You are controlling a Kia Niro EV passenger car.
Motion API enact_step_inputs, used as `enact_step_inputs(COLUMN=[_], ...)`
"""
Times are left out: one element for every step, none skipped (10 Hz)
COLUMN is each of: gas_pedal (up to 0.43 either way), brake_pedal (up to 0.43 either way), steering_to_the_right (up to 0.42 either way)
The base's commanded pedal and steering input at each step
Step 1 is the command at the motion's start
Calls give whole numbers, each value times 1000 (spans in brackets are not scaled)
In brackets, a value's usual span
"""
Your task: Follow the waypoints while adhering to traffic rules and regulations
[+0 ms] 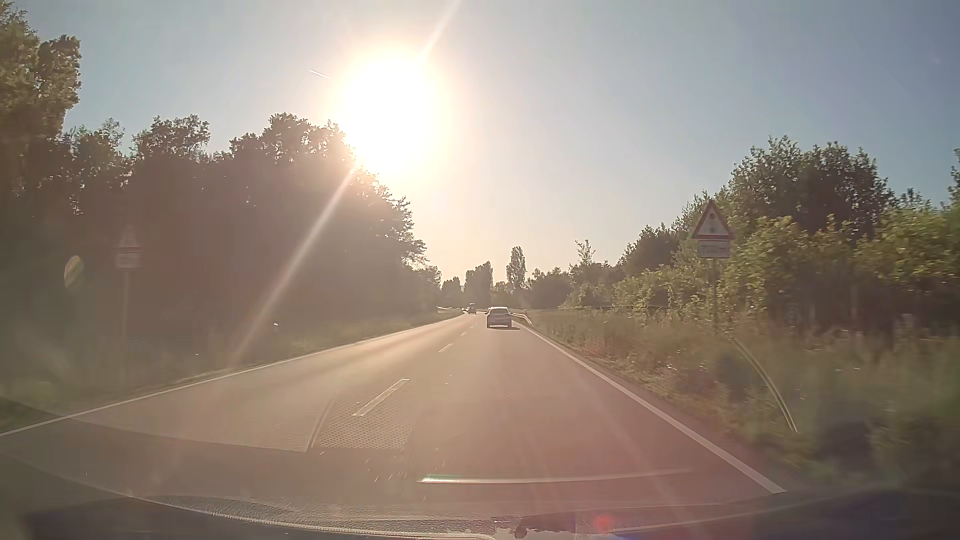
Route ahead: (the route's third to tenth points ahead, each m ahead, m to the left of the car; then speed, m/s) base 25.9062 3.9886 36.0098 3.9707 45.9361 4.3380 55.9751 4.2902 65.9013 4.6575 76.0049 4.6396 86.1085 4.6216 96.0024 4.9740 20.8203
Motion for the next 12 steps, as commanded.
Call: enact_step_inputs(gas_pedal=[98, 98, 98, 98, 98, 98, 98, 98, 98, 98, 98, 98], brake_pedal=[0, 0, 0, 0, 0, 0, 0, 0, 0, 0, 0, 0], steering_to_the_right=[-2, -1, -2, -2, -2, -2, -1, -2, -2, -2, -2, -2])
